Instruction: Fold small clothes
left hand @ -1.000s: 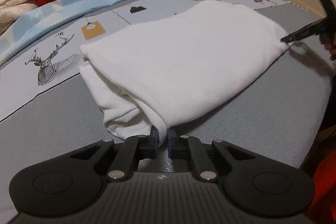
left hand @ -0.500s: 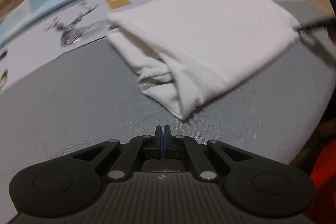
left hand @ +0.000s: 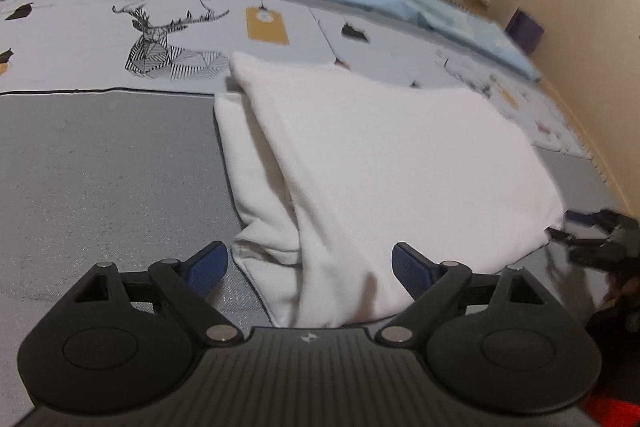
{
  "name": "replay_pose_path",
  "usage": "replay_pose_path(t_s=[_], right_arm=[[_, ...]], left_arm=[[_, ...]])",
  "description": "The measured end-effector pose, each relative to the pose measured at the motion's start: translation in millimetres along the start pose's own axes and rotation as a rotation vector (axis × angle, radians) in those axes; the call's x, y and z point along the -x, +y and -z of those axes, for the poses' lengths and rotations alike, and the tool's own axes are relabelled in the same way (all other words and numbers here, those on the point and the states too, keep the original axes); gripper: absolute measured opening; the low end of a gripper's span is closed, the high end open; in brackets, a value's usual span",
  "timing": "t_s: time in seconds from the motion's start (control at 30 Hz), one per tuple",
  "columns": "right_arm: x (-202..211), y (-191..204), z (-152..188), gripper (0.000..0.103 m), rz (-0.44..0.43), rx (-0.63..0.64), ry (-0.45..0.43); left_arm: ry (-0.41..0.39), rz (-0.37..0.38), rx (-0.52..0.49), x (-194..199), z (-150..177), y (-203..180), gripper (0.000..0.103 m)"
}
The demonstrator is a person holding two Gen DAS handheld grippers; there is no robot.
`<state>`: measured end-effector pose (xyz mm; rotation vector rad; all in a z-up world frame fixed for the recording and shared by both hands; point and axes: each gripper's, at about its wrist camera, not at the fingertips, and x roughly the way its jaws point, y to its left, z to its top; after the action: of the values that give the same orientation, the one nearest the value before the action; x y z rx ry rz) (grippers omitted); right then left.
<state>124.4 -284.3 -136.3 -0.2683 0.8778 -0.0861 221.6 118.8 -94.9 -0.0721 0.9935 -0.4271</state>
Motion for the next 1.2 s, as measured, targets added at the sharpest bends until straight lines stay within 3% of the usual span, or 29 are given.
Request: replay_pose_path(t_s=[0.1,0.13,0.23,0.33,0.4,0.47,0.53,0.6,0.7,0.77,0.87,0.93,0.97,1.0,1.03,1.1,1.2], right_arm=[[1,-4,-1,0.067,0.003,-0.028,0.012],[4,-5,-2,0.067,0.008,-0.043,0.011],[19,3,-1,0.069,-0.020,-0.069,-0.051],[42,36,-4,0.072,-0.132,-0.062,-0.150],[53,74,-8,0.074,-0.218,-0.024,-0.198],[57,112,-14,0.075,-0.277,0.008,-0.219],[55,156,-22,0.077,-0.325,0.054,-0.222],[52,198,-27,0.078,-0.345,0.108,-0.218],[46,256,-30,0.085,-0.308,0.246,-0.234],[46,285,-27,0.094,-0.184,0.308,-0.319],[39,316,-31,0.095,-0.050,0.393,-0.409],[30,327,-37,0.091,-0.005,0.416,-0.446],[27,331,-42,0.064,-0.008,0.422,-0.446],[22,334,-48,0.010,-0.036,0.437,-0.425],[17,341,-55,0.011,-0.050,0.467,-0.370],[15,342,-64,0.010,-0.068,0.439,-0.345],[17,324,-89,0.010,-0.168,0.323,-0.273]], left_arm=[[0.131,-0.182,-0.087,-22,6,-3,0.092],[0.118,-0.167,-0.088,-17,7,0,0.092],[0.030,-0.144,-0.016,16,5,13,0.092],[-0.087,-0.146,0.108,52,4,34,0.094],[-0.179,-0.235,0.243,74,2,53,0.103],[-0.259,-0.379,0.385,92,3,76,0.103],[-0.278,-0.505,0.478,101,5,97,0.103],[-0.283,-0.549,0.535,107,6,111,0.103],[-0.287,-0.523,0.626,112,9,127,0.103],[-0.291,-0.473,0.659,114,10,132,0.103],[-0.289,-0.439,0.674,112,7,137,0.103],[-0.285,-0.424,0.666,110,5,137,0.103],[-0.282,-0.417,0.661,109,4,136,0.103],[-0.279,-0.413,0.656,106,4,139,0.103],[-0.272,-0.409,0.647,104,4,138,0.103],[-0.260,-0.411,0.627,99,2,138,0.103],[-0.254,-0.434,0.625,94,0,139,0.103]])
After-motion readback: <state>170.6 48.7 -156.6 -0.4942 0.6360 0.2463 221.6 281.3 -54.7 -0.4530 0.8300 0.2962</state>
